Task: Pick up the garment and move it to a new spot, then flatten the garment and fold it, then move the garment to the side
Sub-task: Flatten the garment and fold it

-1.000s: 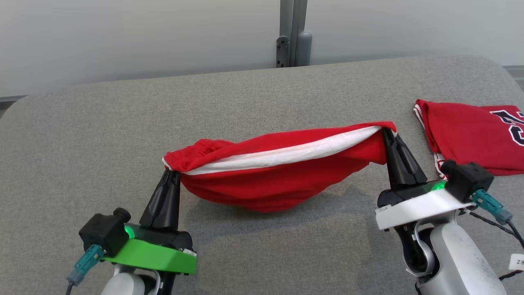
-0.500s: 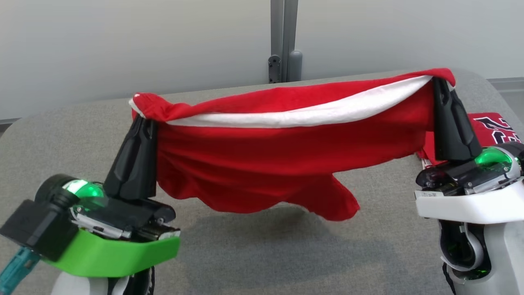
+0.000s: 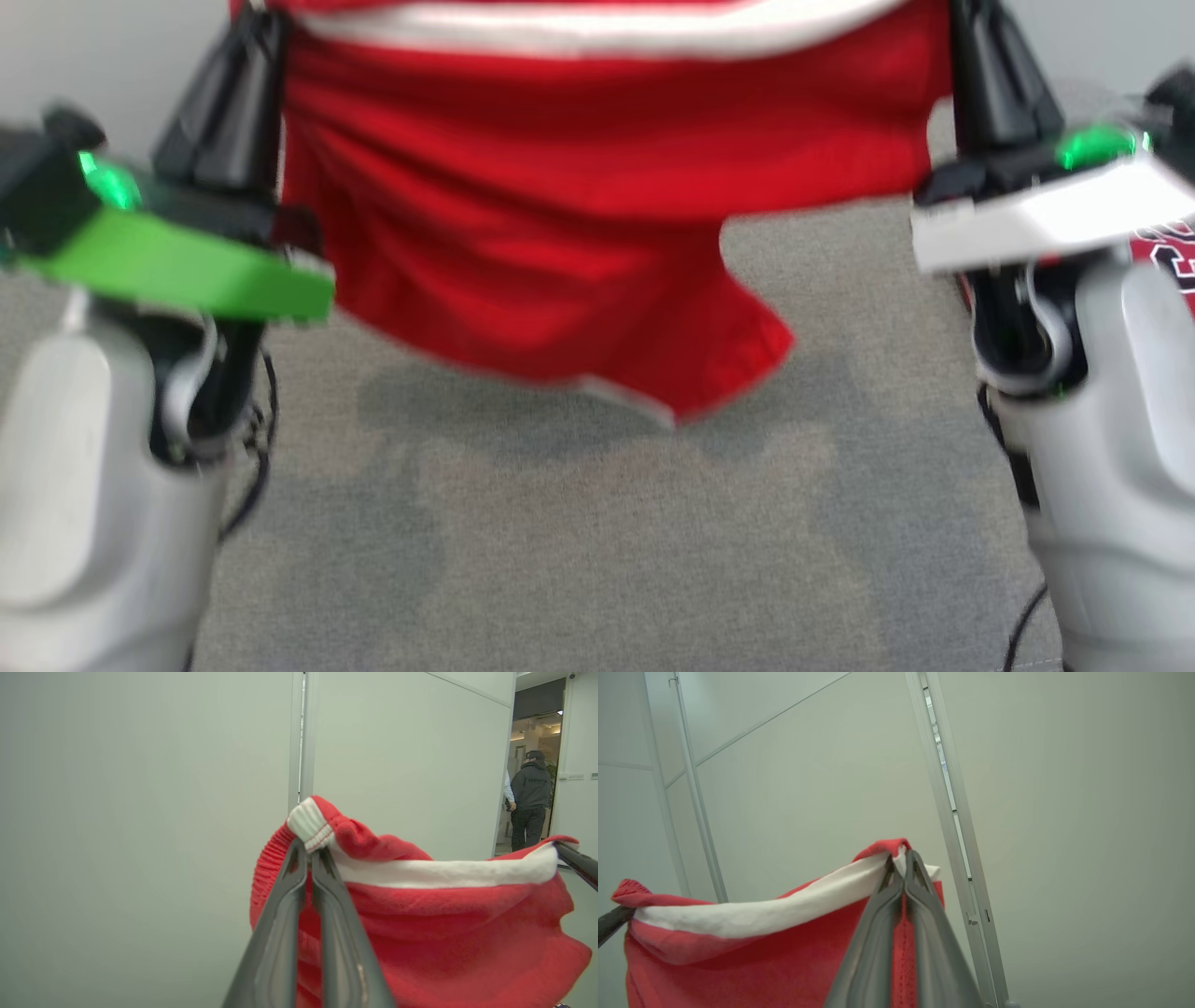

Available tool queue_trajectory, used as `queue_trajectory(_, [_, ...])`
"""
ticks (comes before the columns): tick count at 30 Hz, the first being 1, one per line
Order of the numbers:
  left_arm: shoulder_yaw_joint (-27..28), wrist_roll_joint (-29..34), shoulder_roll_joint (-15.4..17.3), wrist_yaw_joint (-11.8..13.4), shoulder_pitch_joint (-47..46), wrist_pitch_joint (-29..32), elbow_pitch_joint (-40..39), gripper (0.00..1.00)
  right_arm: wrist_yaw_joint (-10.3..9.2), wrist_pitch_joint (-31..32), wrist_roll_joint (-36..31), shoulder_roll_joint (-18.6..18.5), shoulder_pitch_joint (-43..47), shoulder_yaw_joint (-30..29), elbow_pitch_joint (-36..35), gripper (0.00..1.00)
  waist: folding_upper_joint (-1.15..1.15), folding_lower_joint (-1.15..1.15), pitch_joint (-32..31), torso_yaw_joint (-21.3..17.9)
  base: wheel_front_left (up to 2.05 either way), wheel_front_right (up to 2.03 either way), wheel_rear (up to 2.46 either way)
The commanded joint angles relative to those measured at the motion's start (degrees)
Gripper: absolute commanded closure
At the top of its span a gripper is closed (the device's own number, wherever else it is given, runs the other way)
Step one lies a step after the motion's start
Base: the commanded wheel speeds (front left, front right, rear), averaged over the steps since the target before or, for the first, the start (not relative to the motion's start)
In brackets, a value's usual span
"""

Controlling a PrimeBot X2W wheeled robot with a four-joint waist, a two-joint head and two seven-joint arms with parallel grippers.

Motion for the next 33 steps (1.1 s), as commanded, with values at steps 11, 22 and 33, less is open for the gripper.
queue_trajectory(11, [-0.82, 2.61, -1.00, -0.90, -25.43, -6.98, 24.66, 1.00, 0.00, -8.23, -5.40, 3.20, -24.19, 4.13, 20.97, 1.00, 0.00, 0.00, 13.82, -3.26, 0.00, 0.00, 0.00])
queue_trajectory(22, [-1.72, -1.87, 0.33, -1.33, -12.63, -15.38, 34.84, 1.00, 0.00, -9.86, -0.54, 4.01, -11.17, 12.03, 24.66, 1.00, 0.00, 0.00, 17.57, -3.36, 0.00, 0.00, 0.00])
queue_trajectory(33, [-1.76, -4.55, 1.22, -1.34, 3.85, -17.13, 25.48, 1.00, 0.00, -9.89, -2.02, 2.23, 4.45, 8.11, 13.05, 1.00, 0.00, 0.00, 14.39, -1.57, 0.00, 0.00, 0.00])
